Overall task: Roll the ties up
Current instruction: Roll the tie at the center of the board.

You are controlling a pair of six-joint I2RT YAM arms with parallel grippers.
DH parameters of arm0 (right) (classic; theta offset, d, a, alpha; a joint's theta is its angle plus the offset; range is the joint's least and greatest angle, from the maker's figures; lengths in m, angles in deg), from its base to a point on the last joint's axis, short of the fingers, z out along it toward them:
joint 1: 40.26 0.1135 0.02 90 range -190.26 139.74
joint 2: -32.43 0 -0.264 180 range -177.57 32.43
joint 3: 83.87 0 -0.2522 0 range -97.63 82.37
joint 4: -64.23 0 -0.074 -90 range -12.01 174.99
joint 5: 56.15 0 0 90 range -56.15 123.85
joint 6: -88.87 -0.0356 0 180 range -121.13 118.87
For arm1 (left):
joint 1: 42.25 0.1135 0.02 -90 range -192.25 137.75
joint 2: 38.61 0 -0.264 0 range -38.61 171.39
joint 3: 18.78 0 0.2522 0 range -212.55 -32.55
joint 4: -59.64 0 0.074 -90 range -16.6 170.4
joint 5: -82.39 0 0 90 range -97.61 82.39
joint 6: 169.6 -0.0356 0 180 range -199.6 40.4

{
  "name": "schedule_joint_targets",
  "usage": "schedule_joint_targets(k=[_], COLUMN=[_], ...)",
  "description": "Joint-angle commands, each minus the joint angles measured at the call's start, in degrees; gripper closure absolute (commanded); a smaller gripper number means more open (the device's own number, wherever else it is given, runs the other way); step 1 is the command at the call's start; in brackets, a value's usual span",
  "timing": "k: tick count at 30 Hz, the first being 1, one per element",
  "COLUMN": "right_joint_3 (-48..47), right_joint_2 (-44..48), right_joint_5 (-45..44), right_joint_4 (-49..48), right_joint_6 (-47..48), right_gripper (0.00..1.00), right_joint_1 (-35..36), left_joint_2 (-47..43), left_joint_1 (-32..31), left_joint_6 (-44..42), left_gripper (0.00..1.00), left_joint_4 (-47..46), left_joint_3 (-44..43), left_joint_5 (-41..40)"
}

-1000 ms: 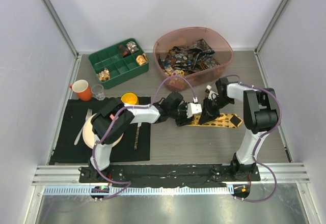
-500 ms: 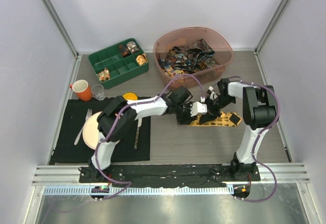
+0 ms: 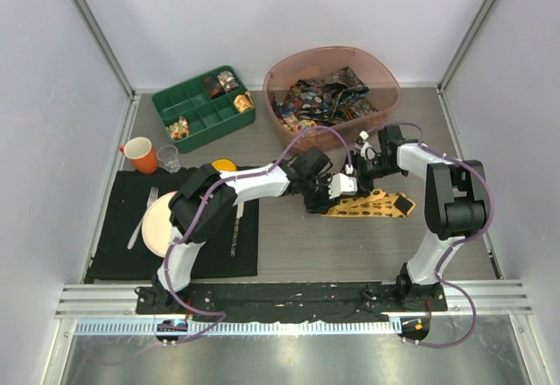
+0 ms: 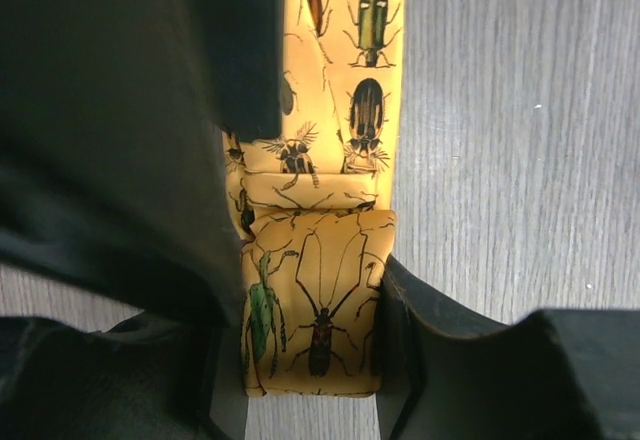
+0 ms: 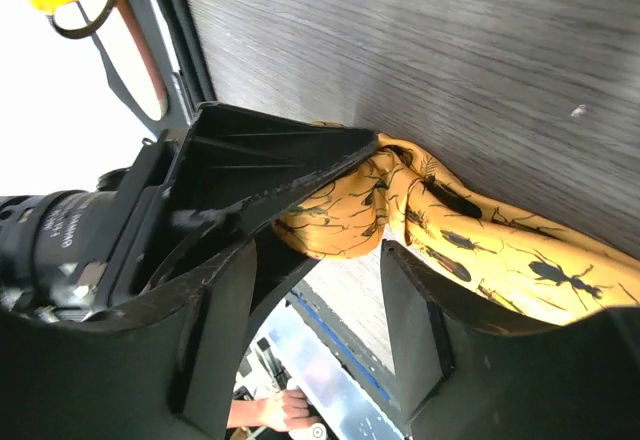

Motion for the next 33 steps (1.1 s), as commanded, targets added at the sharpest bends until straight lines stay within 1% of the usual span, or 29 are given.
schedule_joint_targets(k=[1, 2, 3, 4, 8, 11, 12, 14, 15, 16, 17, 18, 21, 22, 24, 25, 28, 29, 31, 32, 33], right_joint_3=[1.4, 1.6, 1.8, 2.0, 4.4, 5.1, 5.3, 5.9, 6.0, 6.0, 6.0, 6.0, 5.7, 5.8, 6.2, 6.3, 6.5, 6.6, 6.3, 6.0, 5.9], right_joint_2=[0.1, -0.1, -0.5, -1.1, -1.0, -2.1, -2.4, -2.9, -3.3, -3.5, -3.7, -4.4, -5.5, -5.6, -5.8, -6.0, -6.5, -6.5, -6.9, -7.1, -7.2], right_joint_5=[2.8, 2.4, 1.9, 1.8, 2.1, 0.4, 0.2, -1.2, -2.2, -4.2, -5.5, -6.6, -10.3, -11.3, -13.5, -14.0, -15.5, -15.7, -17.2, -17.8, -18.3], right_joint_4=[-4.3, -4.7, -4.7, -4.8, -9.3, -9.1, -9.1, -8.9, -8.7, -8.5, -7.9, -7.5, -5.5, -5.1, -4.0, -3.7, -2.4, -2.1, -1.7, -1.7, -1.7], right_joint_6=[-3.0, -2.9, -2.5, -2.6, -4.5, -3.1, -2.8, -1.7, -1.3, -0.7, 0.0, 0.2, 1.5, 1.9, 2.5, 2.8, 3.9, 3.9, 4.3, 4.3, 4.2], right_gripper=[0.43, 0.45, 0.49, 0.5, 0.51, 0.52, 0.53, 0.65, 0.74, 0.81, 0.98, 0.99, 0.99, 0.99, 1.0, 0.99, 0.99, 0.99, 0.99, 0.99, 0.99], right_joint_1=[2.3, 2.6, 2.9, 3.4, 4.9, 5.9, 5.9, 5.8, 5.9, 5.8, 5.9, 5.8, 5.3, 5.0, 3.7, 3.2, 1.7, 1.3, 0.9, 0.7, 0.6], left_joint_2=[3.9, 3.9, 3.9, 3.9, 4.1, 4.1, 4.0, 4.2, 4.1, 4.0, 4.0, 3.9, 3.3, 2.9, 2.2, 1.5, 0.3, -0.5, -1.5, -2.3, -2.8], left_joint_1=[0.1, 0.2, 0.1, 0.1, 0.1, 0.1, 0.1, 0.1, 0.1, 0.1, 0.1, 0.1, 0.1, 0.2, 0.6, 1.2, 2.1, 2.2, 2.7, 2.7, 2.7], left_joint_6=[0.3, 0.3, 0.4, 0.4, 0.9, 1.1, 1.0, 1.0, 1.0, 1.1, 1.1, 1.3, 1.6, 2.1, 3.1, 4.5, 6.1, 7.3, 8.0, 8.8, 9.2], left_gripper=[0.78, 0.78, 0.78, 0.78, 0.78, 0.77, 0.76, 0.76, 0.76, 0.75, 0.74, 0.73, 0.64, 0.56, 0.49, 0.43, 0.37, 0.36, 0.34, 0.33, 0.33], left_joint_4=[6.3, 6.1, 5.9, 5.8, 5.5, 5.2, 5.2, 5.2, 5.2, 5.1, 5.1, 4.7, 3.6, 3.0, 1.6, -0.4, -4.1, -7.7, -10.6, -14.3, -16.1], left_joint_3=[3.7, 4.1, 4.3, 4.4, 4.3, 4.4, 4.5, 4.6, 4.7, 4.8, 5.0, 5.2, 5.9, 6.1, 6.8, 6.9, 8.0, 8.9, 9.9, 10.4, 10.9], left_joint_5=[-5.8, -5.9, -5.9, -5.9, -5.8, -5.7, -5.7, -5.7, -5.7, -5.7, -5.9, -5.7, -5.7, -5.6, -4.5, -4.2, -0.9, 0.4, 2.8, 3.5, 5.1])
